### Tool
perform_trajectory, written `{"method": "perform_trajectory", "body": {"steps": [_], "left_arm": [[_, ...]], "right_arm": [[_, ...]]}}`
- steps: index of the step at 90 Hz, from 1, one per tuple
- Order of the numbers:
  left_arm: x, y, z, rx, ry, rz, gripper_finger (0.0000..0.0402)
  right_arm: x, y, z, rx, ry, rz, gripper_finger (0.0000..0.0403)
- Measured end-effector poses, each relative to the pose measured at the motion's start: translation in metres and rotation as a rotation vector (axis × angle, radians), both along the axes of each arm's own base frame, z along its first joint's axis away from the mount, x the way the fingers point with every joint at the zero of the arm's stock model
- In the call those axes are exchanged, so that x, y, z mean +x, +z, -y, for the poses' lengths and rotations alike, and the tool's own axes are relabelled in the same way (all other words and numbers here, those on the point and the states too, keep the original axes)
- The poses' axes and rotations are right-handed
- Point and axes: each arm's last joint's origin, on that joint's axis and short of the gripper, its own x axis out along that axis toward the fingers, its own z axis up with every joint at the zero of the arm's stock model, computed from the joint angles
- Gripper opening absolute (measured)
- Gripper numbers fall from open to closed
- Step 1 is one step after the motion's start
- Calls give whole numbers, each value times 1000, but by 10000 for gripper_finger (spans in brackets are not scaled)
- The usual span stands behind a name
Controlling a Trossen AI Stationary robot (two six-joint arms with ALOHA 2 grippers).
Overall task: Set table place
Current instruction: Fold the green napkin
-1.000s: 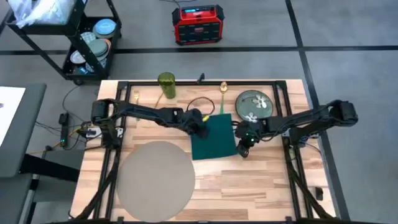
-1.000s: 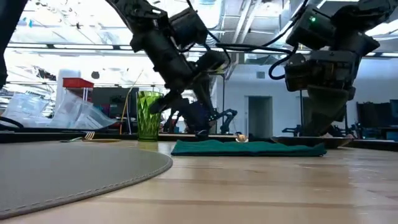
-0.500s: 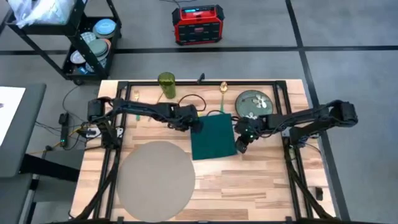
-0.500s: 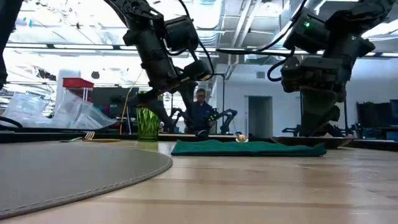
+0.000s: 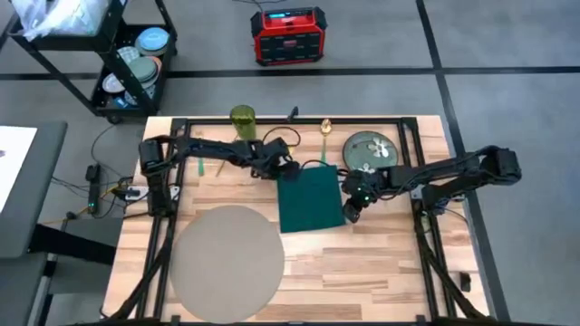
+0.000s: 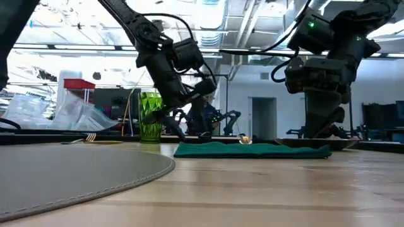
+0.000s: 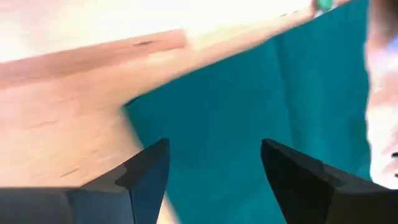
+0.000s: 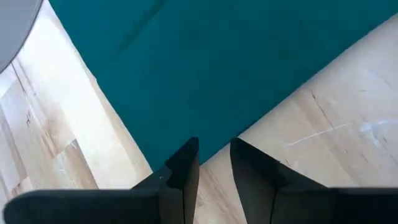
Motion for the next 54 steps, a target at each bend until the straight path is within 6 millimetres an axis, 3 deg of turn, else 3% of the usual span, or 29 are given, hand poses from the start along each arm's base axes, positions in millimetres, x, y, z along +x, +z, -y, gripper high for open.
{"method": "perform_trajectory", "body": {"steps": [18,54], "left_arm": [[-12,4,-10,40,-68,-54,236],[-9,-1,-12,119,-114,-73,236]], "right_arm": [[0,0,0,0,0,2,82],[1,0,0,1,0,7,82]]}}
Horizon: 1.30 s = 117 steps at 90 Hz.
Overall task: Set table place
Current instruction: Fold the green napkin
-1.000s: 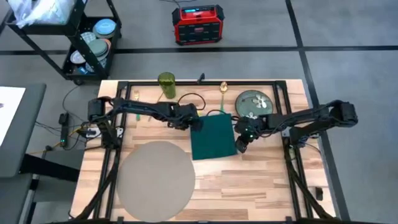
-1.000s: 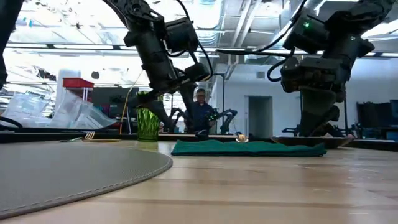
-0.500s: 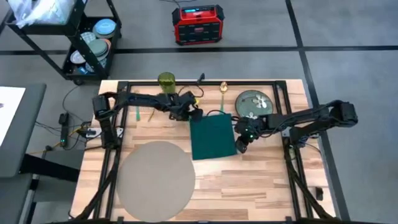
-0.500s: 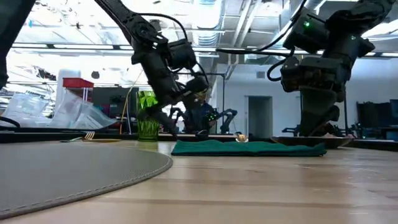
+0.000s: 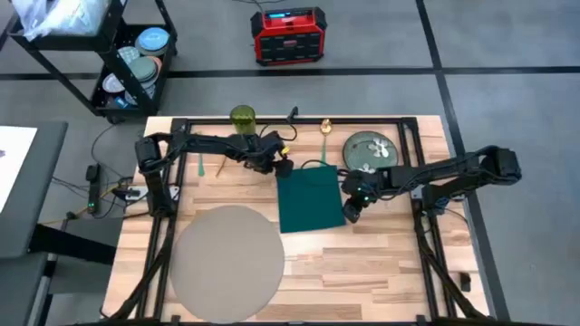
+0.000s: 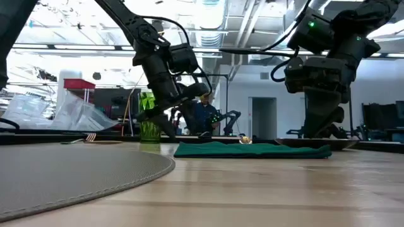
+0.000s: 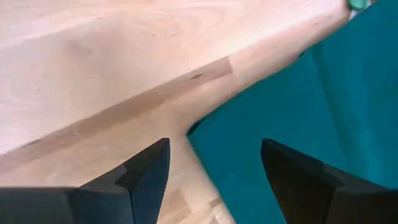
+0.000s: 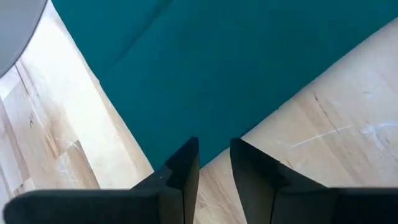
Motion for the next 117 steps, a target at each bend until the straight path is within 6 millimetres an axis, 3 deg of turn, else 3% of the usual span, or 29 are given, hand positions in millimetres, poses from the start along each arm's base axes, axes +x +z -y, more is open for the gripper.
{"method": "perform_trajectory", "body": {"steps": [21,59,72,96,117], "left_arm": [[7,-18,0,-38,-20,-4,236],[14,-19,4,-54,-25,48,225],[13,-19,4,-58,-25,39,179],[14,-19,5,-57,-39,48,19],[13,-19,5,-65,-41,35,2]], "right_arm": [[0,0,0,0,0,4,82],[0,0,6,-2,-26,8,82],[0,0,7,-3,-30,7,82],[0,0,7,-4,-25,6,81],[0,0,7,-2,-21,6,81]]}}
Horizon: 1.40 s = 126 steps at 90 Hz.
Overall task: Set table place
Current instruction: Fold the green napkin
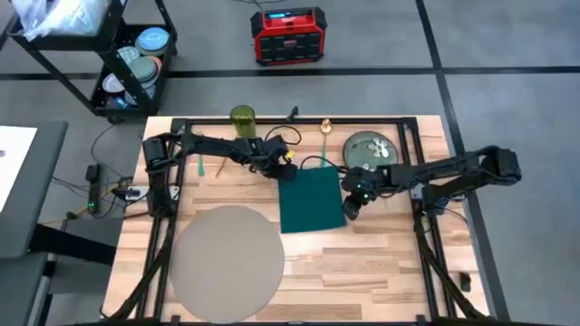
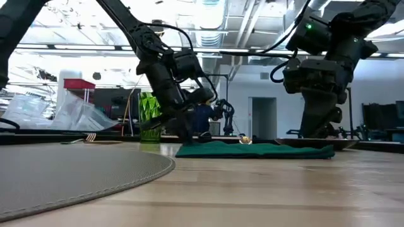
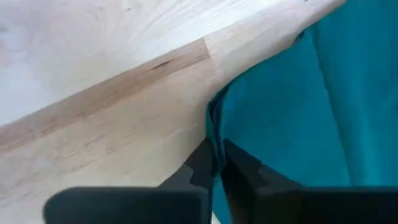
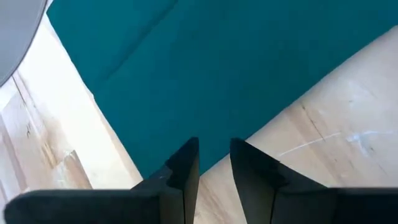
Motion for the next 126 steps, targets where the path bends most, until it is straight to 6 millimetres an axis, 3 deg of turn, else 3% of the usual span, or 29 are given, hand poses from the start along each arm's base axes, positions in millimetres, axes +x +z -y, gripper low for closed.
{"method": "perform_trajectory", "body": {"steps": [23,76,126], "left_arm": [[-10,1,4,-51,-16,-84,1],[-48,46,17,-75,-88,-217,0],[-29,63,-16,-182,118,172,0]], "right_arm": [[0,0,0,0,1,0,81],[0,0,-1,-12,57,7,81],[-2,-1,0,-19,78,-16,81]]}}
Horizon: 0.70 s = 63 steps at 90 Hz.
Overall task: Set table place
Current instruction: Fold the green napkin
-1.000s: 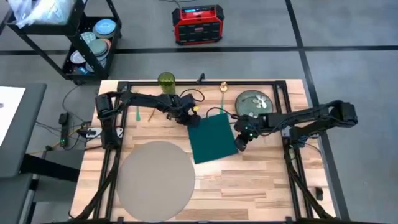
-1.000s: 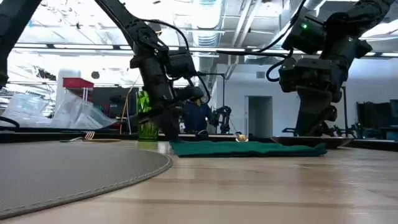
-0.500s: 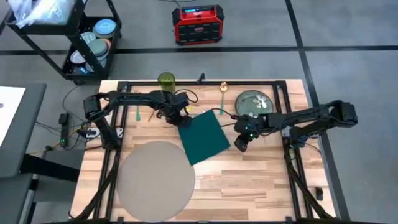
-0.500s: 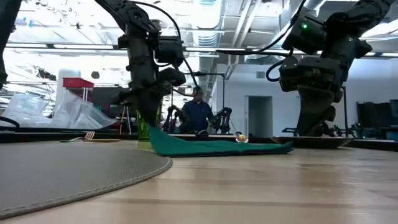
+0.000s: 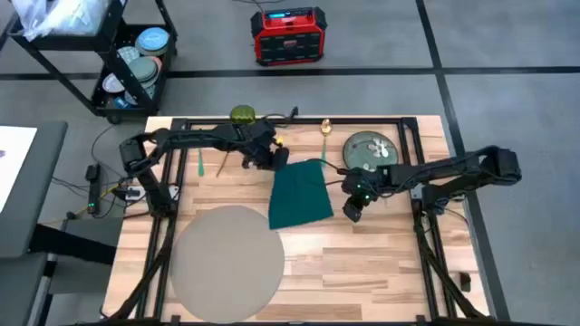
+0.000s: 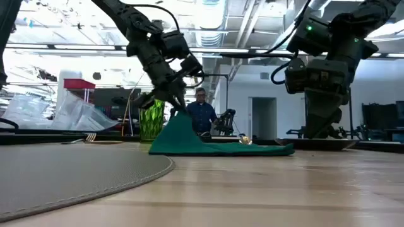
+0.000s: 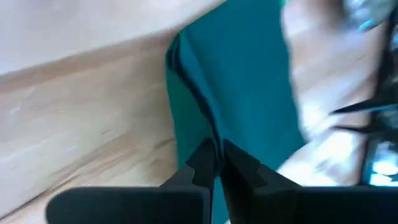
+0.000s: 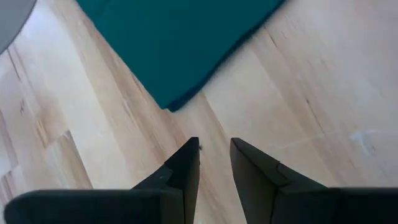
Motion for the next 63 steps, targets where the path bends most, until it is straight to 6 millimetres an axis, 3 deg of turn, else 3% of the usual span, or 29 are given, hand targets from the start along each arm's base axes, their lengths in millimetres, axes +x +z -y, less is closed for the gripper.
{"method": "perform_trajectory", "body": {"steps": [19,30,37,54,63], "left_arm": [[9,4,-4,-1,53,91,0],[7,2,-4,0,42,72,0],[7,2,-3,-2,41,64,0],[9,4,-5,-19,60,101,0],[9,4,-4,-39,39,109,0]], "right_arm": [[0,0,3,4,-20,2,78],[2,3,8,13,-13,13,37],[10,11,12,21,47,51,9],[32,36,26,-12,61,73,1],[42,38,32,-22,61,70,1]]}}
